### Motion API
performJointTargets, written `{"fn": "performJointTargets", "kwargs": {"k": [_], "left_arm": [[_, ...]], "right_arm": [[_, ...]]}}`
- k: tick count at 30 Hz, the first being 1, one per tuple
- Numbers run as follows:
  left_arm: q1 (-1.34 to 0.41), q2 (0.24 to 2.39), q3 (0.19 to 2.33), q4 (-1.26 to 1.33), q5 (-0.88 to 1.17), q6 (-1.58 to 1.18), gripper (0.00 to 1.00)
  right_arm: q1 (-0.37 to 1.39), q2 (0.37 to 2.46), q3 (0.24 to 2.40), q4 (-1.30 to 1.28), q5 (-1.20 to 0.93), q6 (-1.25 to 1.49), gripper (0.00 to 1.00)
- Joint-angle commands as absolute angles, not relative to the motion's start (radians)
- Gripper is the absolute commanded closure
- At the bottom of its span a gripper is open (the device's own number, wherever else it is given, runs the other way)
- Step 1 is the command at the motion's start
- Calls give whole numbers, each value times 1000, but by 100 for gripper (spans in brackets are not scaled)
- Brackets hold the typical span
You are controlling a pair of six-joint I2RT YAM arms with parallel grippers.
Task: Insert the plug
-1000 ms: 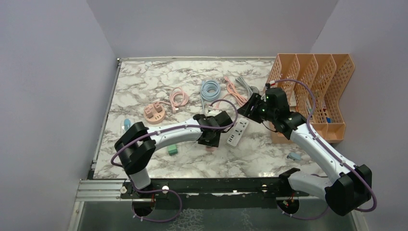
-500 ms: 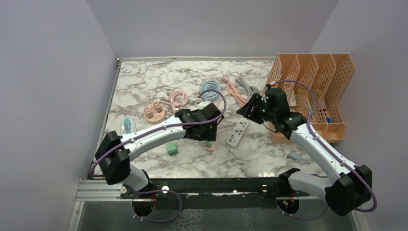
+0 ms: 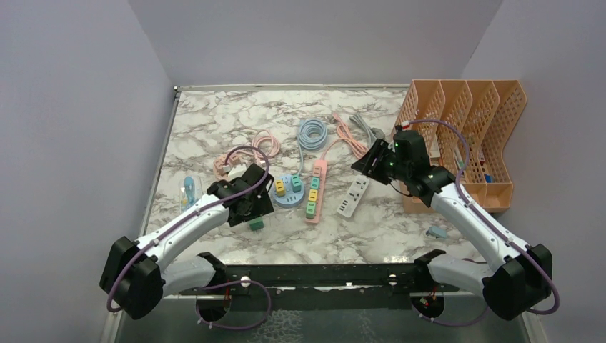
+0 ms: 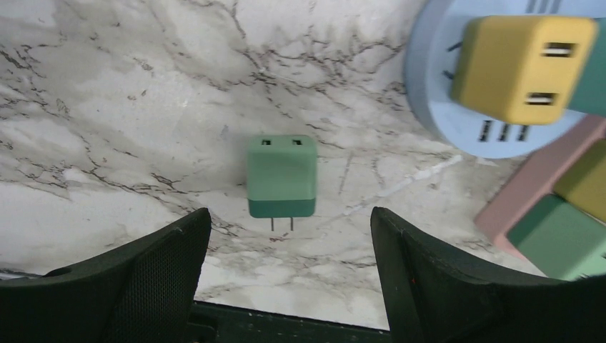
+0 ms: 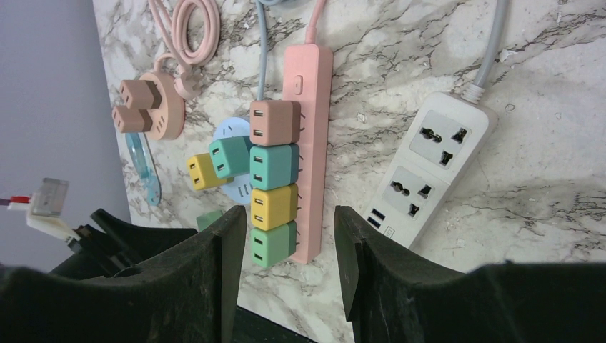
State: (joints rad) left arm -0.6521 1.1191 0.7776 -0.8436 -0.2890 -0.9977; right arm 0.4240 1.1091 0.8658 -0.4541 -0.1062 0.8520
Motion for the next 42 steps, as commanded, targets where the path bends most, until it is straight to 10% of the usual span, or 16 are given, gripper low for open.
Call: {"fn": "performJointTargets", "kwargs": {"k": [1, 16, 28, 42], "left_arm": [[-602, 1143, 705, -782, -255, -1000, 16], [-560, 1281, 648, -632, -157, -913, 30], [-560, 1241, 678, -624, -132, -874, 73], [-561, 1099, 1018, -527, 125, -519, 77]], "right_arm": [[420, 1119, 861, -441, -124, 867, 52], [420, 1112, 851, -433, -116, 864, 52], [420, 1118, 851, -407, -172, 843, 52], [420, 1230, 943, -406, -601, 564, 51]]}}
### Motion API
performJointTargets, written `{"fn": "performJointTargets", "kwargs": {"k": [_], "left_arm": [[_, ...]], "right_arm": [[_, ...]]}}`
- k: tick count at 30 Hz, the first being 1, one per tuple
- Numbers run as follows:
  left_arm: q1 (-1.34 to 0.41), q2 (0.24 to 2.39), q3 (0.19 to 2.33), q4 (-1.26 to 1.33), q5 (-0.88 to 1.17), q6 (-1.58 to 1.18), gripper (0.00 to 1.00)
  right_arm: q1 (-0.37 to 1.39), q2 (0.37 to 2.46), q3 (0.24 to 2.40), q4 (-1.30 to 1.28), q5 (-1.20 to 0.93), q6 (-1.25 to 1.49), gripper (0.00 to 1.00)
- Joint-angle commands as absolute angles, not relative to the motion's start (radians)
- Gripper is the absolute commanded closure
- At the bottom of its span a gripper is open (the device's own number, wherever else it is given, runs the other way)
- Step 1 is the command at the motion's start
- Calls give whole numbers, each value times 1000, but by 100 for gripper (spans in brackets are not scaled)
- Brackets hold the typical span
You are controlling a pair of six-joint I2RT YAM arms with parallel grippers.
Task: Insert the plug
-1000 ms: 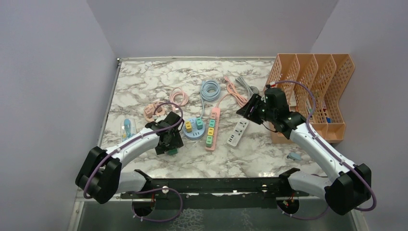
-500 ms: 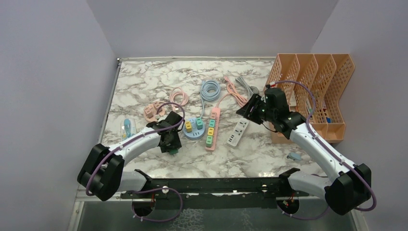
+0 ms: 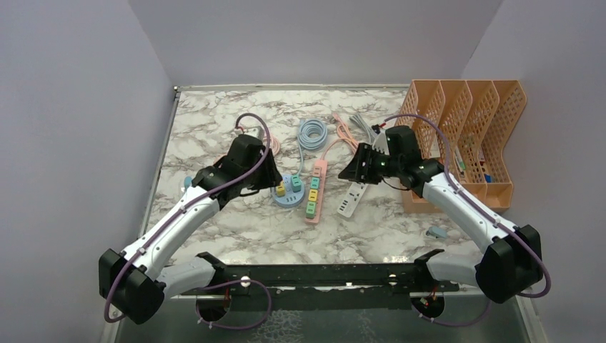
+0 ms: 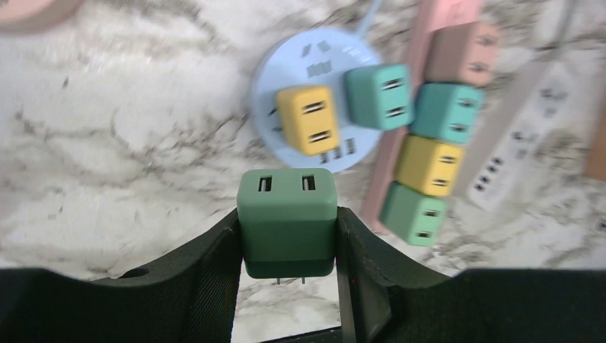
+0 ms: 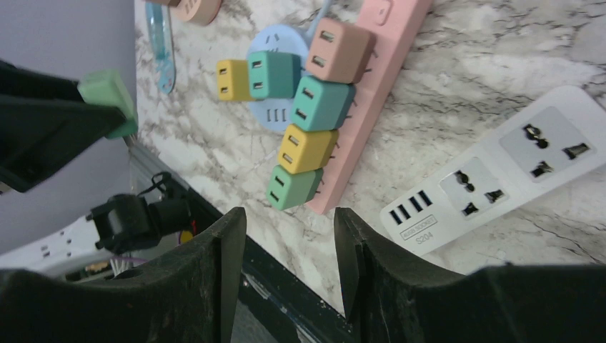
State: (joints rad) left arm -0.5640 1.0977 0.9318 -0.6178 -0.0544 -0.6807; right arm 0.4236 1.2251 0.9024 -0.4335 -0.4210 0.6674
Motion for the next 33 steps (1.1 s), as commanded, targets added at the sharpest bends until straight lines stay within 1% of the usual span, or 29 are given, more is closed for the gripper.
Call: {"fn": "performJointTargets", "kwargs": {"k": [1, 6, 9, 13, 18, 24, 28, 33], "left_arm": [[-561, 1104, 1032, -494, 172, -487, 77], [-589, 1142, 1064, -351, 331, -329, 77], [-644, 1166, 1064, -276, 381, -225, 75], [-755, 1197, 1075, -209, 379, -75, 71], [-799, 1228, 1062, -105, 402, 7, 69], [-810, 1266, 1078, -103, 458, 73, 69], [-811, 1294, 1092, -130, 453, 113, 71], [-813, 1309, 1107, -142, 475, 136, 71]], "right_arm": [[420, 1230, 944, -401, -618, 557, 51], [420, 1226, 992, -431, -674, 503, 47], [420, 1207, 1010, -442, -690, 494, 45], [420, 1177, 1010, -444, -712, 498, 43], [420, 1166, 1022, -484, -726, 513, 43], [420, 1137, 1000, -476, -748, 559, 43], [420, 1123, 987, -462, -780, 576, 45], [420, 1105, 964, -459, -712, 612, 46]]}}
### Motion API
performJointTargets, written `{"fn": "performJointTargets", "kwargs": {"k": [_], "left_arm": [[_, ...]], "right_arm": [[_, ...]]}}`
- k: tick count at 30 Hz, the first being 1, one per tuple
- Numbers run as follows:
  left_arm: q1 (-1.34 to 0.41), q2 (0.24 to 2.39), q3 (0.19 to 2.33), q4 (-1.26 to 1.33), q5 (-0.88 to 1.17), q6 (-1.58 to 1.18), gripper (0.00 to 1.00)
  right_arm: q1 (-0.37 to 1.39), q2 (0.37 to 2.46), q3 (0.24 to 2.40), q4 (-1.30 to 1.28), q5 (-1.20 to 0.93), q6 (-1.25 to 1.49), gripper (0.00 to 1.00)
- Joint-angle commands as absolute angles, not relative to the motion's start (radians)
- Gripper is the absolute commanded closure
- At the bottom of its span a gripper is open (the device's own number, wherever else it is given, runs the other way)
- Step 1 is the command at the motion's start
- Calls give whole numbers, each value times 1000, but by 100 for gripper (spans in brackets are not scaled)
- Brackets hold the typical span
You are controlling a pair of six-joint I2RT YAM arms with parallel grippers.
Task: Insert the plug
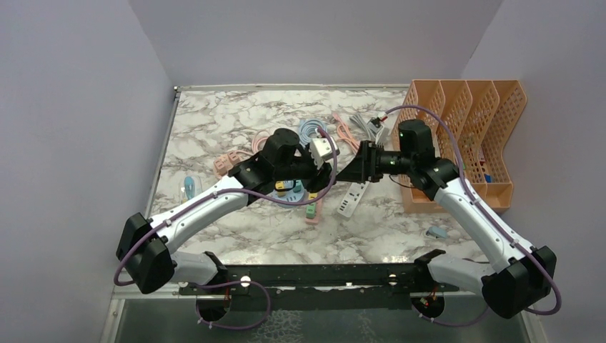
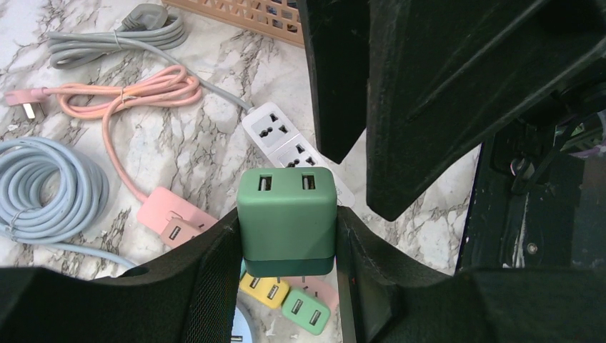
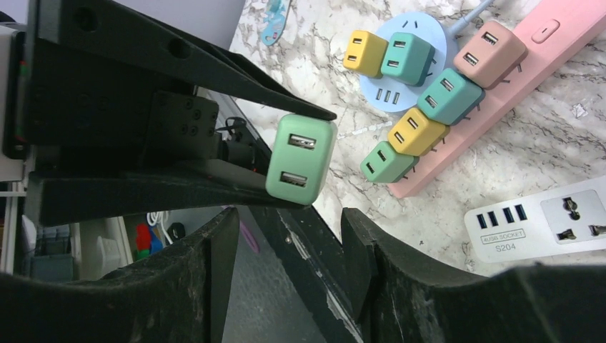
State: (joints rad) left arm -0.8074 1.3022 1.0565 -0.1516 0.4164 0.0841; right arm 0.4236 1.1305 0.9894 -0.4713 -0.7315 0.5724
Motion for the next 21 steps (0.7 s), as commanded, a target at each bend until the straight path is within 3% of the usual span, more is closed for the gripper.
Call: {"fn": "performJointTargets", "kwargs": {"k": [1, 21], "left_arm": [[-813, 1313, 1112, -141, 491, 136, 71], [-839, 1411, 1150, -178, 627, 256, 72]], "right_arm": [[420, 1106, 956, -454, -692, 624, 46], [420, 1177, 918, -483, -633, 659, 55]]}}
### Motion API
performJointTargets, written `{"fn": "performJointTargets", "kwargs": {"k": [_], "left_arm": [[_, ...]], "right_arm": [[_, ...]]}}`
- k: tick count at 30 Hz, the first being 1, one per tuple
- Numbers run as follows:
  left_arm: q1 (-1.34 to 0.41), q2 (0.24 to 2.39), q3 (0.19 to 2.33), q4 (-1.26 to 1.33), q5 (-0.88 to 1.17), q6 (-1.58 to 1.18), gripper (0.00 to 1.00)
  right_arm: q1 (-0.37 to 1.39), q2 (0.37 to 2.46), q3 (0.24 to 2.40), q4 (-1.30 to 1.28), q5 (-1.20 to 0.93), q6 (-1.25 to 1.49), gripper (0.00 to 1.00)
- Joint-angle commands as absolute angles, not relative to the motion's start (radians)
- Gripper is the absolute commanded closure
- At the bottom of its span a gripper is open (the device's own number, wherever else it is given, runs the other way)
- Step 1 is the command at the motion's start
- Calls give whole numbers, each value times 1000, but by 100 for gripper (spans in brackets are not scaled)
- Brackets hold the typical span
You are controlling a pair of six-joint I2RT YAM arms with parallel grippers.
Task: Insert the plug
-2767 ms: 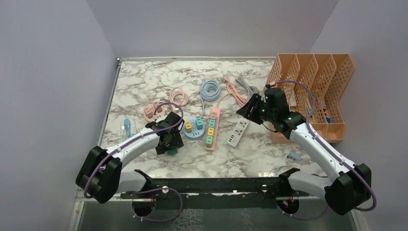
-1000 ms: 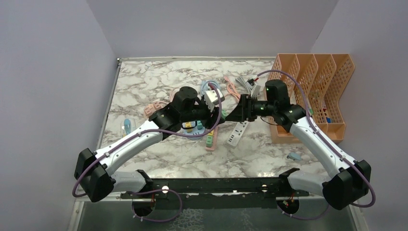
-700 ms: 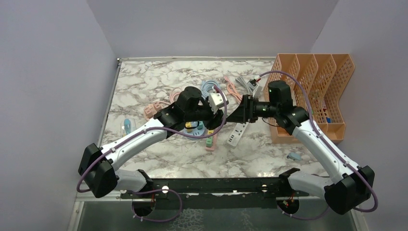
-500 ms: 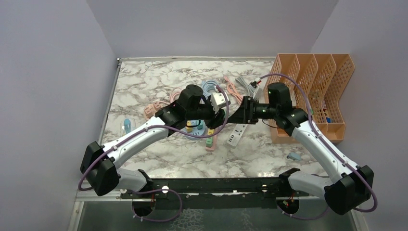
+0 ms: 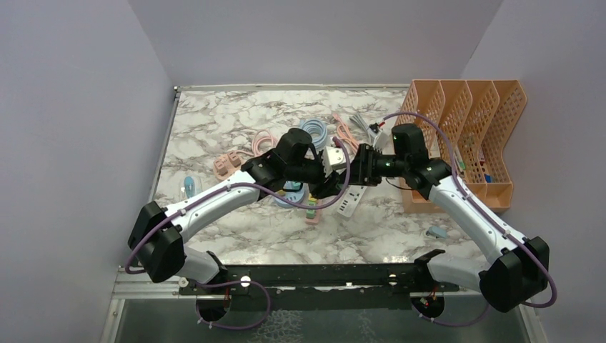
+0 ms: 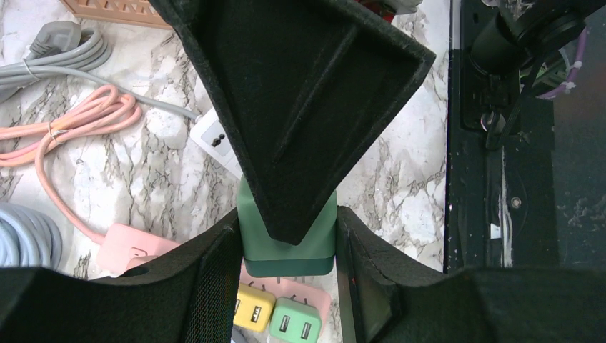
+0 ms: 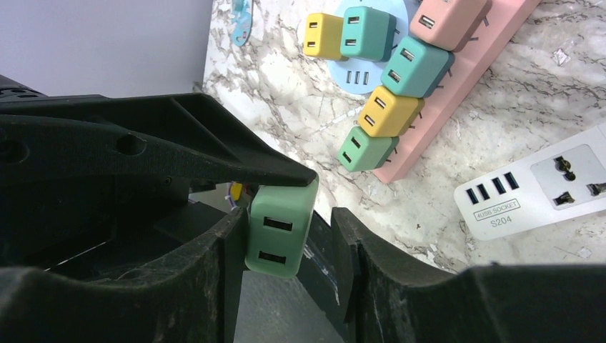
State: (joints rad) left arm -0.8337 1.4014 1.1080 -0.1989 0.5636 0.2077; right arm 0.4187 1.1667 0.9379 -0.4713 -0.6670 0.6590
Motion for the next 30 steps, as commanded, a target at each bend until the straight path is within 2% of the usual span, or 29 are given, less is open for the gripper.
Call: {"fn": "performJointTargets", "kwargs": {"k": [1, 4, 7, 9, 11, 13, 17, 18, 25, 30], "left_arm": [[-839, 1414, 1153, -179, 626, 260, 72], [-839, 1422, 1164, -178, 614, 270, 72], [-839, 1427, 1173, -177, 582, 263, 67], [-839, 1427, 1173, -174, 541, 247, 59], [-838, 1421, 1167, -167, 484, 217, 47], [-839, 1407, 1156, -159, 411, 181, 32], [-838, 1352, 1107, -141, 238, 122, 12], [-838, 1338, 1092, -134, 186, 89, 10], [-823, 1268, 1086, -219, -138, -165, 8], [-793, 1236, 1083, -313, -143, -348, 9]], "right_arm": [[420, 1181, 915, -487, -637, 655, 57], [420, 1198, 913, -508, -655, 642, 67], [420, 1213, 915, -525, -670, 633, 81], [420, 1216, 917, -529, -651, 644, 91], [420, 1207, 918, -528, -590, 661, 97], [420, 1188, 925, -546, -480, 681, 99], [420, 1151, 929, -583, -234, 720, 99], [420, 1143, 927, -588, -185, 732, 99], [420, 1188, 939, -658, 123, 787, 99], [420, 1248, 1003, -736, 265, 813, 99]]}}
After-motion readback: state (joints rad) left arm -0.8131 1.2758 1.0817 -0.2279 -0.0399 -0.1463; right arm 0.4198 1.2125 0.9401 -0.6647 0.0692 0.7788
